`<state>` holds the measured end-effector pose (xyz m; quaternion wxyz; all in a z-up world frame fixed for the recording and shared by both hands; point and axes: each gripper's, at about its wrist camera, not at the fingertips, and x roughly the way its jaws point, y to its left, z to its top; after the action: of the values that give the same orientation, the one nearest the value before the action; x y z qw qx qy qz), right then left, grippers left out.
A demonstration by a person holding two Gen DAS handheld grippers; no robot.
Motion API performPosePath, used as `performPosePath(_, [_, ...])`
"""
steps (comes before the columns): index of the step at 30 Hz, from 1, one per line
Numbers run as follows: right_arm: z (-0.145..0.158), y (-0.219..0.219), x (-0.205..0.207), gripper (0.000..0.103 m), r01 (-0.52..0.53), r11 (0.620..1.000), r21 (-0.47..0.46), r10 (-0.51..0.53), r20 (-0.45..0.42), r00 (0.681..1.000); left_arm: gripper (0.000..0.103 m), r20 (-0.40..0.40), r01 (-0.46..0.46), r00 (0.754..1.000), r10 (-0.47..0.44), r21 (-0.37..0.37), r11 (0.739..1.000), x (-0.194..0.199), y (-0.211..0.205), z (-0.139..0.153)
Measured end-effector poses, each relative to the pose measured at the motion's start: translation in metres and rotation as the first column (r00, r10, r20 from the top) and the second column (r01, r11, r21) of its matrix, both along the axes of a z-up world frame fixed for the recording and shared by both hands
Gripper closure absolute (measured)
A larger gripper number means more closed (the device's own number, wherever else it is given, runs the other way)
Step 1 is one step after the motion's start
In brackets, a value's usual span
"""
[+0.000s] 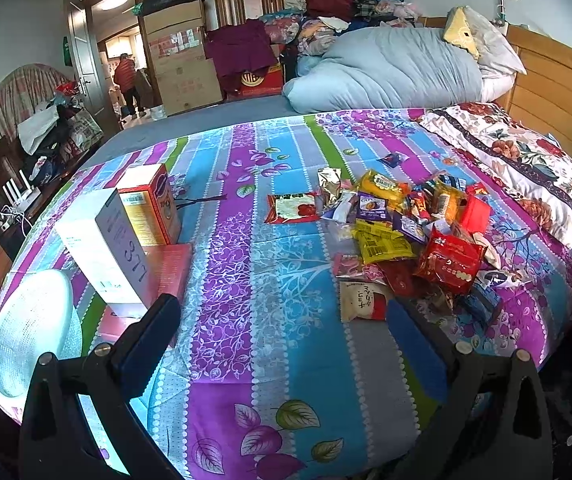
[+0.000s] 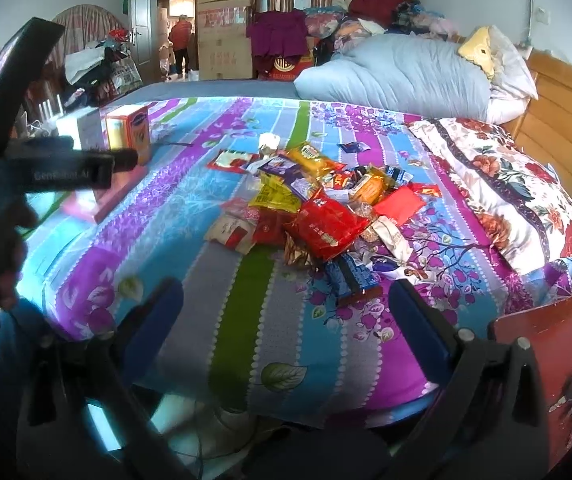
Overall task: Organize snacks
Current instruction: 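Move both tools toward the heap of snack bags on the bed, then grasp the beige handwritten snack bag with left tool while right tool grasps red bag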
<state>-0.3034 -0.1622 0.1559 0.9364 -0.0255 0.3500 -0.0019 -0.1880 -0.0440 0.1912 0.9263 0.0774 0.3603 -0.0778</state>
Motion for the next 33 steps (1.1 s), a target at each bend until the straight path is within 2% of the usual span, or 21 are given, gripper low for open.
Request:
performPosePath(6, [-0.002,-0.002,0.000,0.000,0.003,1.000,0.006,-0.003,0.001,1.000,0.000,-0.013,0.002,1.000,-0.002,-0.018,1.000,0.002,0.002,-0.004])
performPosePath(14, [-0.007,-0.022,0.006,0.001,-0.006,0.999,0.034,0.007,-0.019,1.000,0.000,-0.026,0.072,0.997,-0.076,-0.110,0.991,0.002,0.000,-0.013])
performPosePath(15, [-0.007,-0.025,0.008,0.003,-0.014,0.999,0.045,0.015,-0.021,1.000,0.000,-0.029,0.076,0.996,-0.080,-0.118,0.990,0.003,0.000,-0.014])
performPosePath(16, [-0.007,-0.031,0.013,0.010,-0.025,0.998,0.057,0.027,-0.026,0.999,0.000,-0.032,0.080,0.996,-0.085,-0.128,0.989,0.004,-0.001,-0.017])
performPosePath(18, [-0.009,-0.041,0.024,0.015,-0.034,0.995,0.089,0.038,-0.045,0.998,0.000,-0.038,0.087,0.995,-0.094,-0.144,0.986,0.007,-0.001,-0.022])
performPosePath(21, [-0.018,-0.067,0.046,0.018,-0.029,0.973,0.228,0.044,-0.065,0.997,0.000,-0.041,0.110,0.992,-0.119,-0.176,0.978,0.011,-0.004,-0.030])
performPosePath(22, [-0.025,-0.078,0.057,0.024,-0.022,0.959,0.281,0.044,-0.074,0.996,0.000,-0.039,0.117,0.991,-0.126,-0.185,0.976,0.012,-0.005,-0.032])
performPosePath(25, [-0.046,-0.099,0.085,0.037,0.025,0.931,0.363,0.021,-0.123,0.992,0.000,-0.042,0.135,0.988,-0.147,-0.207,0.969,0.017,-0.007,-0.040])
performPosePath(26, [-0.053,-0.104,0.092,0.039,0.039,0.920,0.389,0.017,-0.139,0.990,0.000,-0.043,0.141,0.987,-0.154,-0.215,0.966,0.019,-0.008,-0.043])
performPosePath(32, [-0.066,-0.109,0.113,0.039,0.032,0.905,0.423,0.031,-0.142,0.989,0.000,-0.050,0.167,0.982,-0.183,-0.230,0.959,0.030,-0.013,-0.059])
performPosePath(33, [-0.066,-0.109,0.116,0.044,0.026,0.905,0.424,0.038,-0.141,0.989,0.001,-0.047,0.172,0.981,-0.187,-0.231,0.958,0.031,-0.013,-0.062])
